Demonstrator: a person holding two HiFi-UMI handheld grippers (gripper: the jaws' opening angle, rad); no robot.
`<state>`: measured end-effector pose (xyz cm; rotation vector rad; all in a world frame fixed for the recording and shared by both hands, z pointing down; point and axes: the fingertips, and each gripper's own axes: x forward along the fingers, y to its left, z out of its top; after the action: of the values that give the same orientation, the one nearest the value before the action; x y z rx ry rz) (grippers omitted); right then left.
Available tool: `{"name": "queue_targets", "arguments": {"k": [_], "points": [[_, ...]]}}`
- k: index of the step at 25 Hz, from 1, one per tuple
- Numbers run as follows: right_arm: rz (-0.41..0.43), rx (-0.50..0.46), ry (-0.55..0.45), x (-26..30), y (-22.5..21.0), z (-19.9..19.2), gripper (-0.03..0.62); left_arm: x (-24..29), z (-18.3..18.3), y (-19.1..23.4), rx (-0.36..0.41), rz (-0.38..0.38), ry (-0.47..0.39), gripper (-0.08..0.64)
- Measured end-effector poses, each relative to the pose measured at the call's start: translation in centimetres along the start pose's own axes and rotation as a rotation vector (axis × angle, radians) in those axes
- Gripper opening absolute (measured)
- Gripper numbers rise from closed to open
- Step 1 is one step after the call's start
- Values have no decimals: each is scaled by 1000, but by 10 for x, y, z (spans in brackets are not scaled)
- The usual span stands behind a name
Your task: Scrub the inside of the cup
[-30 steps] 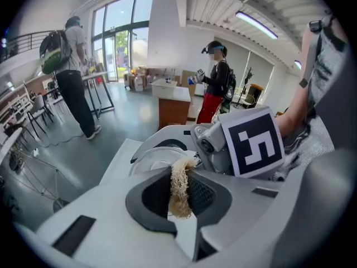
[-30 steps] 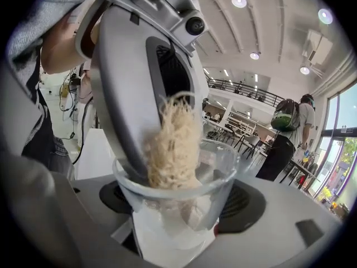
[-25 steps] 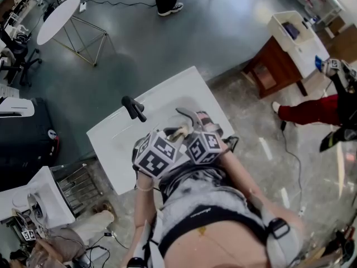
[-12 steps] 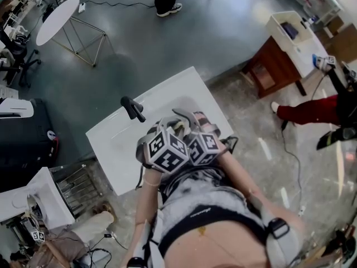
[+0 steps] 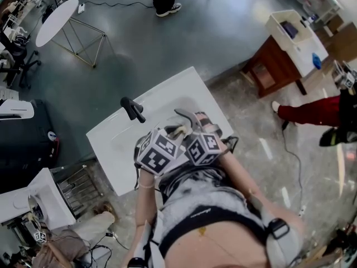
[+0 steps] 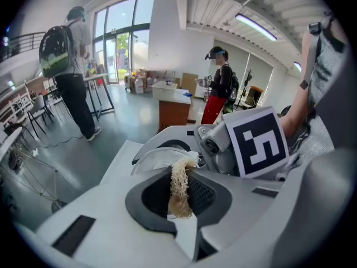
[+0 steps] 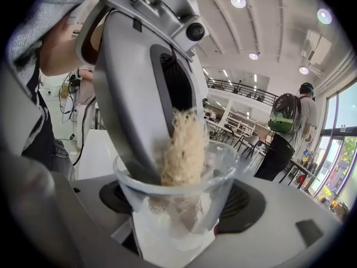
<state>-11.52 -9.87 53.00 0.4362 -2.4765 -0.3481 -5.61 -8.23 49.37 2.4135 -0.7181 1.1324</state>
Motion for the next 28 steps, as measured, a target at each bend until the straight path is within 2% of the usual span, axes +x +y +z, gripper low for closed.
{"name": "queue_targets", "arguments": {"k": [2,5,6,8,11,14,21,28], "points": [[-6,9,-8,0,-2,1,408,-5,2,3,4,19,-17,38],[-12,25,-24,0,-4,5,408,-11,5,11,43,100,-29,46],[-11,29,-30,0,-4,7,410,-11,5,13,59,121,-26,61],[-7,35,-38,0,-4,10,410,-9,4,14,83,139,-16,136],[1,36,-40,0,-2,11,410,-8,4,15,100,151,-14,145],[2,54,-41,0,-3,8,410,-13,7,18,110,181,-32,197],[-13,103,-45,-2,-13,3,410,-28,15,26,90,230,-109,209],[-22,139,-42,-4,-22,0,410,-38,19,37,24,276,-193,205]]}}
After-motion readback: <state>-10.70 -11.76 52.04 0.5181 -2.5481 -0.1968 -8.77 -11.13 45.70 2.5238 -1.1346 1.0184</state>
